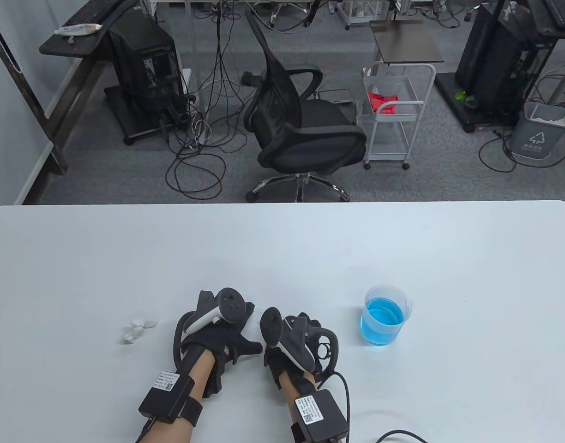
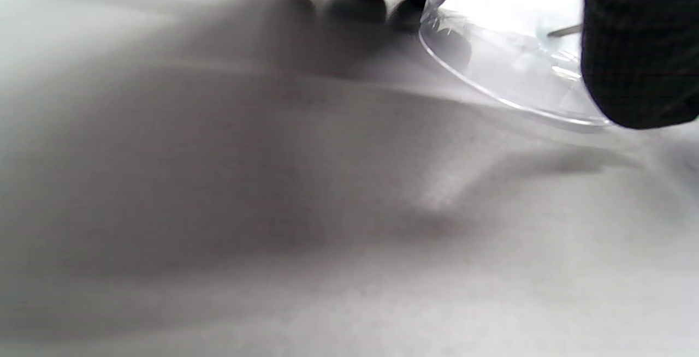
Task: Dip tweezers-held cotton tuft into dye solution and dot onto culture dish
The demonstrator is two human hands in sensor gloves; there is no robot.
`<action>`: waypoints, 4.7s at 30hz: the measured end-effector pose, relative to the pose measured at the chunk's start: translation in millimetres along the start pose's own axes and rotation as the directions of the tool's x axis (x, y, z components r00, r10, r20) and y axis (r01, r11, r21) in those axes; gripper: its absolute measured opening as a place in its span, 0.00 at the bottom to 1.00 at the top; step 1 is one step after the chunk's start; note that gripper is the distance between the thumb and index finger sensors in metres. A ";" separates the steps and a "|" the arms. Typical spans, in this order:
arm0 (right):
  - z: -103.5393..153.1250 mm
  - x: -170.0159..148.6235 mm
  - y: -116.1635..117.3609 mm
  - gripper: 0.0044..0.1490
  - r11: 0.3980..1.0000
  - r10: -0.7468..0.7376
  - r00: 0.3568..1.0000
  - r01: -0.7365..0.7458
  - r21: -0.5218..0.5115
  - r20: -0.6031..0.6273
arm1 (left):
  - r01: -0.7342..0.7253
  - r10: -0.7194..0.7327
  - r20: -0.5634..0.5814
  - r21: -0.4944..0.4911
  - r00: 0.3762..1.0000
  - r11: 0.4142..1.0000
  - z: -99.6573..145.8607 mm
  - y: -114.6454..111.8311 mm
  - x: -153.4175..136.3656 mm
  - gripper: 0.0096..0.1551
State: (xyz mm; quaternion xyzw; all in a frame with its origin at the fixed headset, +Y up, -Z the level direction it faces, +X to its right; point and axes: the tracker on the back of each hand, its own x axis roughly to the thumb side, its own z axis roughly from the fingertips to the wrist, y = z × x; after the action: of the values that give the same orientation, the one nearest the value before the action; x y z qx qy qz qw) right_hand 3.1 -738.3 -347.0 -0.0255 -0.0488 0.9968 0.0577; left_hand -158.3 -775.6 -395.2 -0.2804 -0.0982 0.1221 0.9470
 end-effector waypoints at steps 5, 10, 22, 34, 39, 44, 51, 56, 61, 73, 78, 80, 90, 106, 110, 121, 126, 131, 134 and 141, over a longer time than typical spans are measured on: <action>3.6 0.1 4.3 0.19 1.000 -0.004 1.000 0.004 -0.002 -0.022 | -0.012 0.012 0.004 -0.006 1.000 1.000 0.0 -0.5 -0.7 0.61; 7.0 4.9 6.1 0.19 0.998 0.046 0.999 -0.045 -0.040 0.012 | -0.011 0.011 0.003 -0.003 1.000 1.000 -0.3 -0.7 -1.1 0.61; 11.0 -9.5 -1.6 0.20 0.994 -0.058 0.998 0.057 -0.089 -0.007 | -0.025 0.025 0.010 -0.001 1.000 1.000 -0.8 -1.0 -2.1 0.61; 15.1 -7.6 -3.1 0.22 0.996 -0.059 0.998 0.060 -0.064 0.029 | -0.030 0.030 0.013 0.003 0.999 1.000 -1.0 -1.4 -3.2 0.61; 20.2 -5.5 -9.5 0.21 0.987 -0.069 0.996 0.075 -0.141 0.049 | -0.032 0.032 0.010 0.002 0.999 0.999 -1.0 -1.3 -3.8 0.61; 20.0 -3.1 -3.9 0.20 0.991 -0.044 0.998 0.049 -0.123 0.039 | -0.031 0.031 0.008 0.003 0.999 1.000 -0.8 -1.1 -4.2 0.61; 19.0 -1.5 -1.5 0.20 0.989 -0.046 0.998 0.052 -0.139 0.040 | -0.025 0.025 0.005 0.005 1.000 1.000 -1.1 -1.0 -4.4 0.61; 17.3 2.1 -0.4 0.20 0.988 -0.043 0.998 0.049 -0.148 0.043 | -0.029 0.029 0.006 0.004 1.000 1.000 -1.7 -1.0 -4.9 0.61; 14.6 1.5 4.5 0.20 0.990 -0.030 0.999 0.035 -0.139 0.033 | -0.028 0.028 0.005 0.003 1.000 1.000 -2.0 -1.0 -4.5 0.61; 12.3 1.0 1.1 0.20 0.987 -0.047 0.998 0.052 -0.153 0.032 | -0.021 0.021 0.001 0.000 1.000 1.000 -2.5 -1.2 -3.5 0.61; 11.0 1.0 2.5 0.20 0.990 -0.037 0.999 0.040 -0.135 0.029 | -0.021 0.021 0.001 0.001 1.000 1.000 -2.4 -1.4 -3.4 0.61; 11.5 0.7 0.0 0.20 0.988 -0.050 0.998 0.053 -0.143 0.029 | -0.021 0.021 0.001 0.001 1.000 1.000 -2.5 -1.4 -3.3 0.61; 11.3 8.6 -0.7 0.20 0.988 -0.045 0.998 0.051 -0.147 0.048 | -0.020 0.020 0.001 0.000 1.000 1.000 -2.5 -1.3 -3.0 0.61; 10.1 3.9 0.5 0.20 0.986 -0.049 0.998 0.053 -0.156 0.032 | -0.018 0.018 0.000 -0.001 1.000 1.000 -2.5 -1.4 -2.8 0.61; 8.9 4.5 4.3 0.20 0.989 -0.031 0.999 0.035 -0.141 0.029 | -0.018 0.018 -0.001 -0.001 1.000 1.000 -2.5 -1.4 -2.8 0.61; 10.1 7.9 3.0 0.20 0.987 -0.038 0.998 0.044 -0.151 0.043 | -0.020 0.020 0.000 -0.001 1.000 1.000 -2.3 -1.5 -3.0 0.61; 9.3 7.7 6.0 0.20 0.990 -0.025 0.999 0.030 -0.138 0.043 | -0.020 0.020 -0.001 -0.001 1.000 1.000 -2.3 -1.3 -2.9 0.61; 10.1 8.1 2.9 0.20 0.985 -0.035 0.998 0.044 -0.165 0.055 | -0.020 0.020 -0.001 -0.001 1.000 1.000 -2.3 -1.3 -2.9 0.61; 9.9 9.2 3.7 0.20 0.986 -0.038 0.998 0.047 -0.160 0.058 | -0.020 0.020 -0.001 -0.001 1.000 1.000 -2.3 -1.3 -2.9 0.61; 8.2 10.2 7.5 0.20 0.990 -0.023 0.998 0.030 -0.140 0.055 | -0.020 0.020 -0.001 -0.001 1.000 1.000 -2.3 -1.3 -2.9 0.61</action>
State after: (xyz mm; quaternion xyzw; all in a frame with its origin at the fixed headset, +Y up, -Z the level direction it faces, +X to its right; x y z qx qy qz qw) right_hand -8.3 -745.3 -340.1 -0.0024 -0.1211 0.9903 0.0677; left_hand -160.2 -778.6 -396.7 -0.2821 -0.0953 0.1312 0.9456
